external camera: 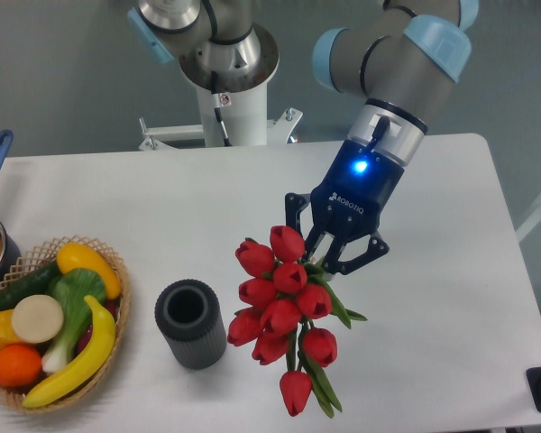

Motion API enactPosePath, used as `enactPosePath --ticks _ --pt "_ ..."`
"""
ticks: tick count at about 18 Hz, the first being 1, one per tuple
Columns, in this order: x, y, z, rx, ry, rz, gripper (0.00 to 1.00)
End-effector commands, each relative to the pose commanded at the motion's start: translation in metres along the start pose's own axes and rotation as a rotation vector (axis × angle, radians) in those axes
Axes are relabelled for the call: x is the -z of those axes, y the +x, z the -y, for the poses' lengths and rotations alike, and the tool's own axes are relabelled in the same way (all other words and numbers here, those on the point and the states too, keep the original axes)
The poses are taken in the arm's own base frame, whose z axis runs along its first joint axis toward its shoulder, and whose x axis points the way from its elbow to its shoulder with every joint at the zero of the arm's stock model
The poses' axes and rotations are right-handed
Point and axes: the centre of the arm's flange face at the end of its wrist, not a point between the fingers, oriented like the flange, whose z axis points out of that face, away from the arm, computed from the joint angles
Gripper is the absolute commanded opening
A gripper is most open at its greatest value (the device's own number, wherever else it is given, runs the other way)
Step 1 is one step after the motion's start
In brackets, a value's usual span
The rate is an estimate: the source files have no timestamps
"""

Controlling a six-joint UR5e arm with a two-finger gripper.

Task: Insert the flowers into the vase
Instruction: 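Carry the red tulip bunch with the gripper over the grey vase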

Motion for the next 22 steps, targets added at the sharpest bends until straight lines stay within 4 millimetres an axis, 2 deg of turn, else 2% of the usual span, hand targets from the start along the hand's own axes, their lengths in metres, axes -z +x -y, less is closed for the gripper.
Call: enactPosePath --ticks 9,16,19,22 --pt "-0.002 0.010 0.010 -0.006 0.038 -0.032 0.22" --pt "-0.020 0.028 0.027 0.008 0.043 -0.072 0.22" --pt "-0.033 0.042 0.036 -0.008 0.046 -0.102 0.22" --pt "-0.039 0.050 0.042 -0.009 0.105 -0.160 0.22"
